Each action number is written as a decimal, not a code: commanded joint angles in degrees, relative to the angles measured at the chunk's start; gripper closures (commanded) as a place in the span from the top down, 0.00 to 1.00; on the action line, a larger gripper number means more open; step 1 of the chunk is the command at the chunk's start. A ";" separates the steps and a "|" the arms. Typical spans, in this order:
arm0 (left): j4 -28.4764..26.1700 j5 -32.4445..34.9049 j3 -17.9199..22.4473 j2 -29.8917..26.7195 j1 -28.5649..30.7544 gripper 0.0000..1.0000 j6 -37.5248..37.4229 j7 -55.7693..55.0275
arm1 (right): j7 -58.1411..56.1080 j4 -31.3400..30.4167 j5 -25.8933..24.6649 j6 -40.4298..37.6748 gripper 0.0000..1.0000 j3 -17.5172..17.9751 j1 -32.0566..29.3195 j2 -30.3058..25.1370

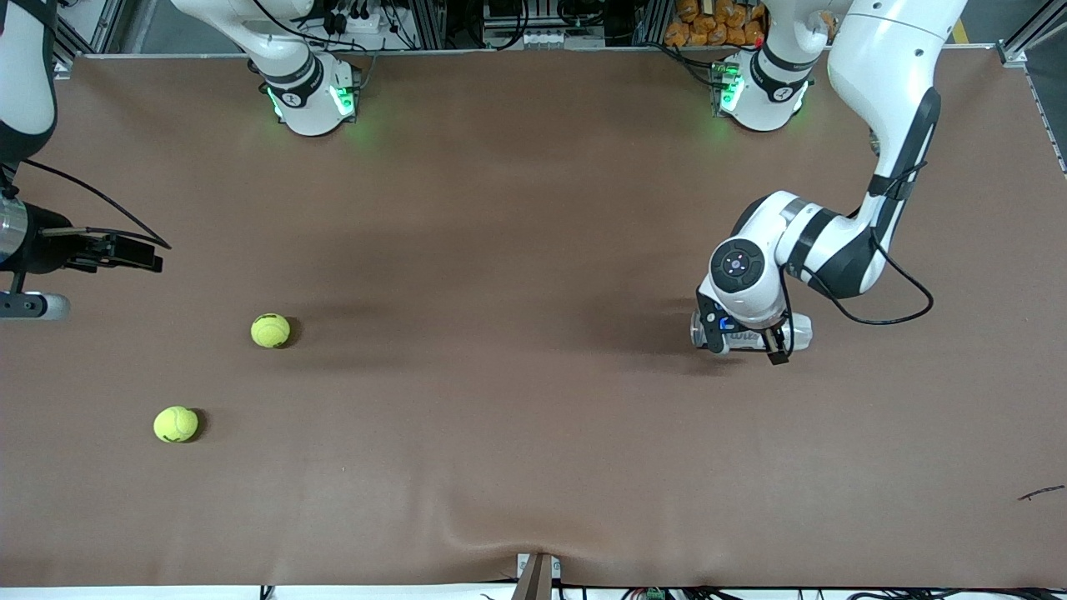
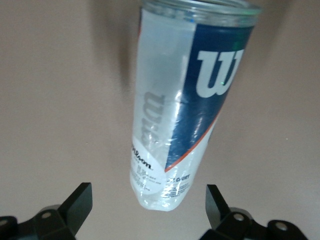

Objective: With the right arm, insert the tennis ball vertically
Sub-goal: 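Reach the left gripper down and grasp the clear Wilson tube, then reach the right gripper to the nearer tennis ball and grasp it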

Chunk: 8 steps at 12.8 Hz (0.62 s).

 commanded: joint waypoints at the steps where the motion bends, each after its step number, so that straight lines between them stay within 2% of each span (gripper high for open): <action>1: -1.36 1.61 -0.15 -0.66 0.09 1.00 0.89 2.60 | 0.15 0.85 0.32 0.12 1.00 -0.04 -0.66 1.68; 8: -1.98 3.54 -0.15 1.44 0.26 1.00 2.28 4.81 | 2.78 -0.55 3.39 3.37 1.00 -0.13 -0.75 3.35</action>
